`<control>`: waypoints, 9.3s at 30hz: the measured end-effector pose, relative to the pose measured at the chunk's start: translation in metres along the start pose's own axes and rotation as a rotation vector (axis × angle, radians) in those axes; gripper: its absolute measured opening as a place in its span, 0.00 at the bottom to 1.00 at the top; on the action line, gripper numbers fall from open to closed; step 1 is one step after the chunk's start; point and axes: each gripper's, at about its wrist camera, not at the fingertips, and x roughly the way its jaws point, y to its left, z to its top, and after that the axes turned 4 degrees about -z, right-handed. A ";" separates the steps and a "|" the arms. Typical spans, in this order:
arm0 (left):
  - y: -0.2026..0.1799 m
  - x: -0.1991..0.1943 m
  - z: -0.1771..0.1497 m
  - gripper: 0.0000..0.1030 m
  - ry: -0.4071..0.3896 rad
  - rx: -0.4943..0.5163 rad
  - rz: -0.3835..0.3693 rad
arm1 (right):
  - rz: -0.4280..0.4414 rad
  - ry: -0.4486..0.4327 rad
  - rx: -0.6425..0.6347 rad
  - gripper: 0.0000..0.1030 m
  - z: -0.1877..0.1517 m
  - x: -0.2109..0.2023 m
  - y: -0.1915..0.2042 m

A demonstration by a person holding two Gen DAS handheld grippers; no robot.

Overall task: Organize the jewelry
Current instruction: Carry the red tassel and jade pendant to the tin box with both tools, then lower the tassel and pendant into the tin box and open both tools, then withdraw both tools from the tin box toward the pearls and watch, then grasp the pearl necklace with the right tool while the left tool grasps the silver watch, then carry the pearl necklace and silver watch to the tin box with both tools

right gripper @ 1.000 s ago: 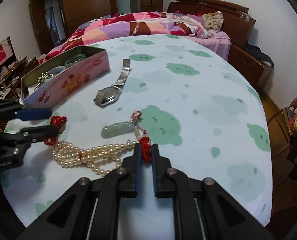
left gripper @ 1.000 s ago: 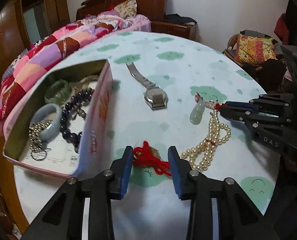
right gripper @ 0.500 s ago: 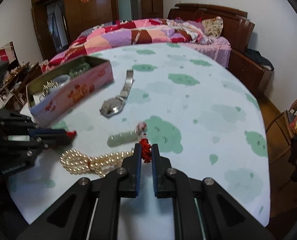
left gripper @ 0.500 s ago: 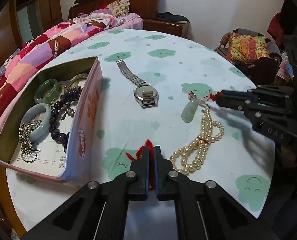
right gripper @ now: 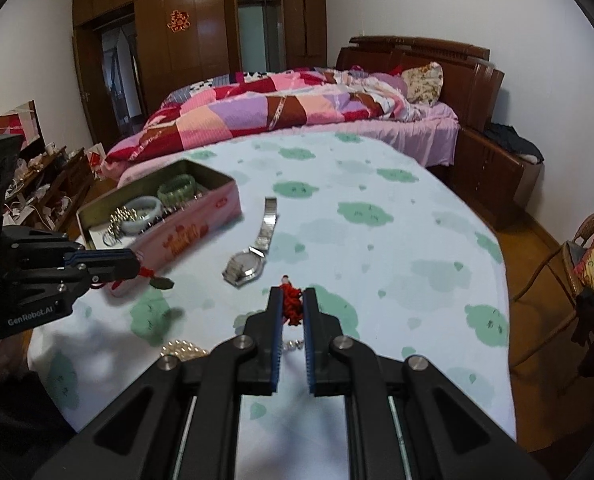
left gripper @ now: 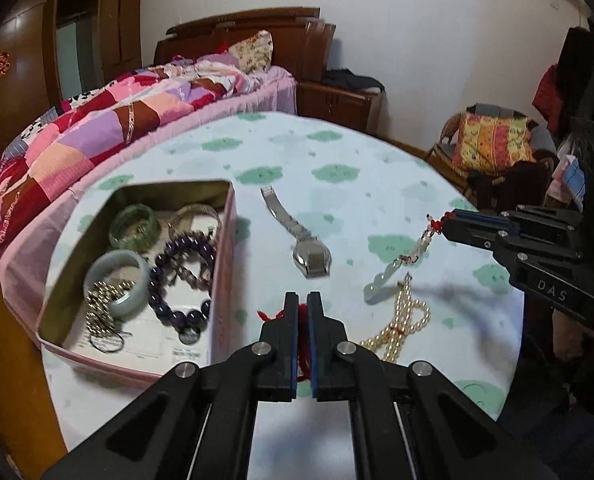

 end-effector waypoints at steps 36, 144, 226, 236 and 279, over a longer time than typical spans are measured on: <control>0.059 -0.061 0.030 0.03 -0.154 -0.076 0.194 | 0.079 -0.177 -0.100 0.11 0.079 -0.028 0.044; 0.089 -0.003 0.000 0.75 -0.031 -0.243 0.331 | 0.077 0.171 -0.061 0.75 -0.019 0.037 0.022; -0.022 0.072 0.033 0.36 0.061 0.033 0.053 | -0.052 0.071 0.066 0.08 0.000 0.043 -0.022; -0.024 0.020 0.050 0.36 -0.061 0.035 0.040 | -0.041 0.008 0.049 0.08 0.018 0.020 -0.014; 0.096 -0.043 0.033 0.36 -0.174 -0.185 0.243 | 0.185 -0.121 -0.168 0.08 0.104 0.036 0.110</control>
